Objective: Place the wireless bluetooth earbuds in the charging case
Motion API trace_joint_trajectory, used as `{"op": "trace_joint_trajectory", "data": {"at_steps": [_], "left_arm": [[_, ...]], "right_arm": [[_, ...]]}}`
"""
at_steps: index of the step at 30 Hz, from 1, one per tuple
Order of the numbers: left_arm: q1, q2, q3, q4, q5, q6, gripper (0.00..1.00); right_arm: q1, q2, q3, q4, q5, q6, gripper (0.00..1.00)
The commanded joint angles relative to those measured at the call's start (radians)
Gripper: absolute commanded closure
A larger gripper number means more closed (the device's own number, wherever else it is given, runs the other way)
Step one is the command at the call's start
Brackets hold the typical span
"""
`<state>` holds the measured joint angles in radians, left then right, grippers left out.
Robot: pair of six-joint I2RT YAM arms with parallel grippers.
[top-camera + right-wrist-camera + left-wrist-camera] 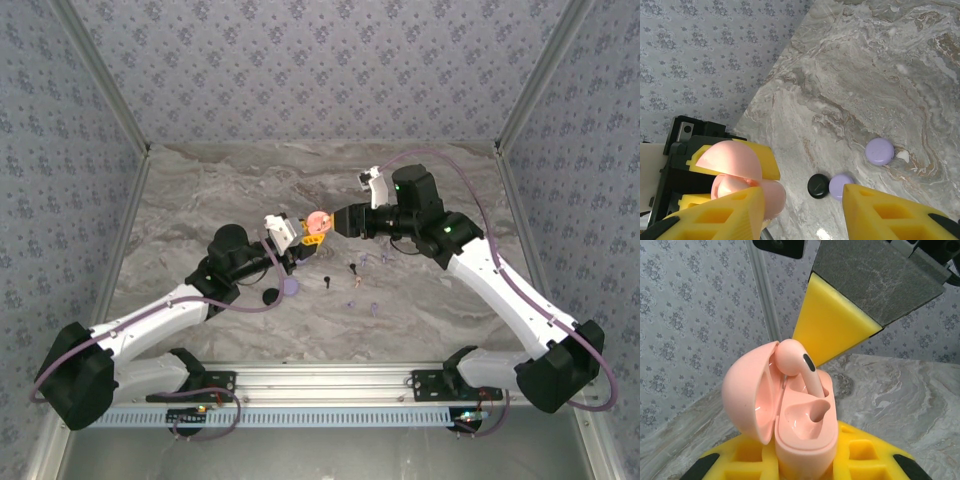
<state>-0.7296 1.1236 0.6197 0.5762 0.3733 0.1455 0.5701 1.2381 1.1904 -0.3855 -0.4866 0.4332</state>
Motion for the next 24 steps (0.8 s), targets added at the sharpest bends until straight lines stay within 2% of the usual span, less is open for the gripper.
{"op": "trace_joint_trajectory", "data": {"at_steps": [1, 15, 24], "left_arm": [[-0.007, -0.005, 0.037, 0.029, 0.003, 0.011, 0.93], [-0.008, -0.004, 0.035, 0.036, 0.009, 0.015, 0.93], [-0.008, -0.011, 0.031, 0.033, -0.001, 0.012, 0.93]], "right_arm": [[0.014, 0.002, 0.032, 0.004, -0.009, -0.010, 0.52], [0.023, -0.026, 0.011, 0.044, -0.020, -0.040, 0.50], [0.009, -0.076, 0.011, -0.019, 0.069, -0.055, 0.49]]}}
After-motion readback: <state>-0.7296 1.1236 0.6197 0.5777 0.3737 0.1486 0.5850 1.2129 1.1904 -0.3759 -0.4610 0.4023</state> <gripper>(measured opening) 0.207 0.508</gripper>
